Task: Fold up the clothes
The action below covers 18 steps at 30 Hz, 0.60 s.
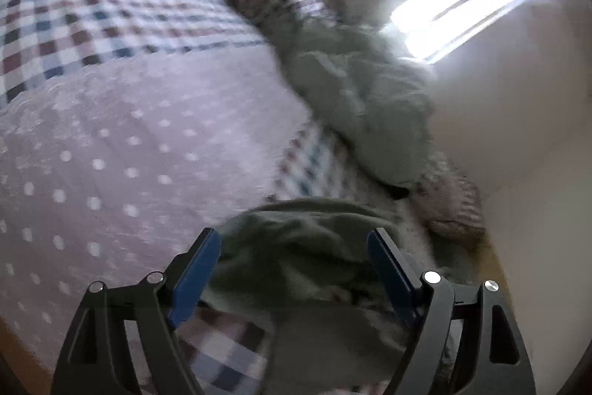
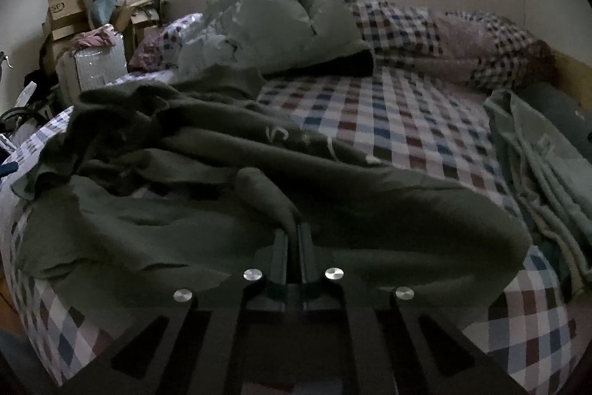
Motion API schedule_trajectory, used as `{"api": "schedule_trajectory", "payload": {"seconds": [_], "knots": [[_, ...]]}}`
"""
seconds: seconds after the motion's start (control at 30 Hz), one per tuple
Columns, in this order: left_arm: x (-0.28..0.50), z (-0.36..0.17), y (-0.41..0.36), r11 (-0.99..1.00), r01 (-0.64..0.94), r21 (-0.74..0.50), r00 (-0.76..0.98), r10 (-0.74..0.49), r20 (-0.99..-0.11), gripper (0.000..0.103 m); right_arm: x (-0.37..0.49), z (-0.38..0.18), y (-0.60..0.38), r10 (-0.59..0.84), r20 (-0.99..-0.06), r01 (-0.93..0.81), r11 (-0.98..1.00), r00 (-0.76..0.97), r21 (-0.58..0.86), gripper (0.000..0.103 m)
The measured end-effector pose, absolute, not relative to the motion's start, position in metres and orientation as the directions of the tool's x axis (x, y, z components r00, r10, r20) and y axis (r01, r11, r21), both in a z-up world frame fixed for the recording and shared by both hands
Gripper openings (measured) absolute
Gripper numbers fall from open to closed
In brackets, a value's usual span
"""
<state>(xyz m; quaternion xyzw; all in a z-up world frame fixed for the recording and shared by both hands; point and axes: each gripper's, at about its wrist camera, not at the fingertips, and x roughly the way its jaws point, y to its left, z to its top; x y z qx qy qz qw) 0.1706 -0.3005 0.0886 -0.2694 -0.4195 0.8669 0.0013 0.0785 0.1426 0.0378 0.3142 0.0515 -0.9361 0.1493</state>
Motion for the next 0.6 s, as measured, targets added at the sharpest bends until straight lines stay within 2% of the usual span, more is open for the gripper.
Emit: {"api": "schedule_trajectory", "payload": {"seconds": [0.17, 0.3, 0.6], "knots": [[0.169, 0.096, -0.241, -0.684, 0.037, -0.729, -0.822, 0.394, -0.411, 0.085, 0.098, 0.058, 0.148, -0.305, -0.546, 0.348, -0.937, -0.780, 0.027, 0.002], [0.159, 0.096, -0.200, -0.682, -0.059, -0.729, -0.772, 0.495, -0.400, 0.085, 0.126, 0.076, 0.150, -0.367, -0.497, 0.410, -0.912, -0.786, 0.026, 0.002], [0.136, 0.095, -0.130, -0.619, -0.205, -0.758, -0.672, 0.652, -0.351, 0.085, 0.189, 0.093, 0.149, -0.529, -0.481, 0.604, -0.797, -0.699, 0.000, 0.002]]}}
